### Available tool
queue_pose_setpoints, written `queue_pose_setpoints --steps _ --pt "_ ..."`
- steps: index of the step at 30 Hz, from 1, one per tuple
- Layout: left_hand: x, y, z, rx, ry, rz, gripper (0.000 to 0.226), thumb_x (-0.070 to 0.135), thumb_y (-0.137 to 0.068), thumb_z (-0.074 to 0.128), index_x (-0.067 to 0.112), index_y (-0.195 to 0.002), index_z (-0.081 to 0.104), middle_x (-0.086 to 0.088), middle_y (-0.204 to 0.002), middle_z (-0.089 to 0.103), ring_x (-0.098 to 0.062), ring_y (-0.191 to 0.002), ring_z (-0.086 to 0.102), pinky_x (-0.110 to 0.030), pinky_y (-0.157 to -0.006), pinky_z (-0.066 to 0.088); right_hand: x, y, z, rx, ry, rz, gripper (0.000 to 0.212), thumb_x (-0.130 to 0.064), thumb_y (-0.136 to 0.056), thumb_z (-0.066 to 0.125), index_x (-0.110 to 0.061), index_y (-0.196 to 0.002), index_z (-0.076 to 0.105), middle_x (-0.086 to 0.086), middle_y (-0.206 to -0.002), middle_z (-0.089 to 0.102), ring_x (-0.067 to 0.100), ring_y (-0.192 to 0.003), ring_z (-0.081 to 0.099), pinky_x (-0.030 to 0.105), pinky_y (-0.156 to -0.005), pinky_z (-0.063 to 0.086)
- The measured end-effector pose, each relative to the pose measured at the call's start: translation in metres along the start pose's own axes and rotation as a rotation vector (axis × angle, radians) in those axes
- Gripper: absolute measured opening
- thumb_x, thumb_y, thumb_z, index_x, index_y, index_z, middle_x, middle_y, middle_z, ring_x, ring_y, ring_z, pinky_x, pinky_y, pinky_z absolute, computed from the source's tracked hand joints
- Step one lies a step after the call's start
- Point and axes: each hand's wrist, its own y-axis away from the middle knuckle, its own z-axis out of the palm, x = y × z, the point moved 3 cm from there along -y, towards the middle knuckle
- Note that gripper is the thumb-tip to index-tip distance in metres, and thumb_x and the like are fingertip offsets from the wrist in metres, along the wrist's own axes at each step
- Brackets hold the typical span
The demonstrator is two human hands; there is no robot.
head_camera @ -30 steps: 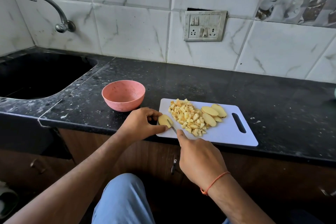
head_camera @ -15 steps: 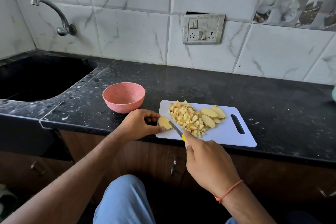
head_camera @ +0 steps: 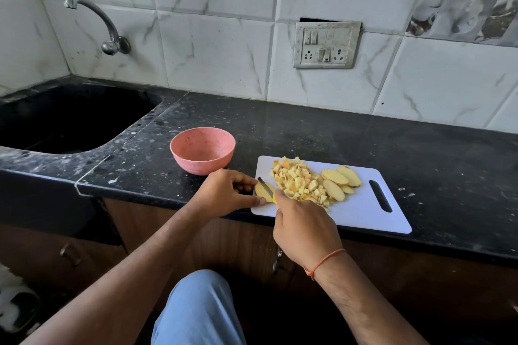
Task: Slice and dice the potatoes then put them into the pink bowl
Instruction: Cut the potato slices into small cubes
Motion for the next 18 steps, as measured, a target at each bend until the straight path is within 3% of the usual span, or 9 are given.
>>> queue_pose_setpoints --steps 4,7,13,18 --pt "0.001 0.0 0.001 0.004 -0.022 0.009 0.047 0.046 -0.07 0.097 0.03 -0.112 0.083 0.013 -0.09 0.076 -0.012 -0.085 0.071 -0.035 -0.08 0.061 -0.004 -0.009 0.003 -0.028 0.041 0.0 0.05 -0.023 -0.104 0.045 -0.024 -0.153 0.044 0.007 -0.099 0.071 0.026 -0.09 0.066 0.032 -0.063 0.04" --pt "0.003 0.001 0.002 0.019 -0.023 0.007 0.047 0.044 -0.072 0.097 0.029 -0.114 0.083 0.013 -0.09 0.076 -0.011 -0.085 0.071 -0.033 -0.08 0.061 -0.003 -0.006 0.004 -0.06 0.081 0.003 0.055 -0.022 -0.104 0.044 -0.026 -0.158 0.036 0.007 -0.097 0.068 0.024 -0.08 0.057 0.032 -0.062 0.039" --pt "0.004 0.002 0.003 0.019 -0.031 0.005 0.049 0.047 -0.071 0.096 0.029 -0.115 0.082 0.012 -0.089 0.075 -0.009 -0.084 0.069 -0.028 -0.076 0.059 0.008 0.028 0.0 -0.099 0.098 -0.001 0.058 -0.025 -0.107 0.04 -0.029 -0.162 0.025 -0.001 -0.087 0.062 0.017 -0.078 0.059 0.034 -0.065 0.053" --pt "0.005 0.003 0.003 0.03 -0.039 -0.005 0.049 0.049 -0.071 0.096 0.031 -0.114 0.082 0.012 -0.088 0.075 -0.01 -0.082 0.069 -0.03 -0.075 0.059 0.013 0.056 -0.011 -0.099 0.093 0.009 0.058 -0.028 -0.109 0.04 -0.033 -0.163 0.02 -0.006 -0.072 0.051 0.01 -0.063 0.049 0.029 -0.055 0.041"
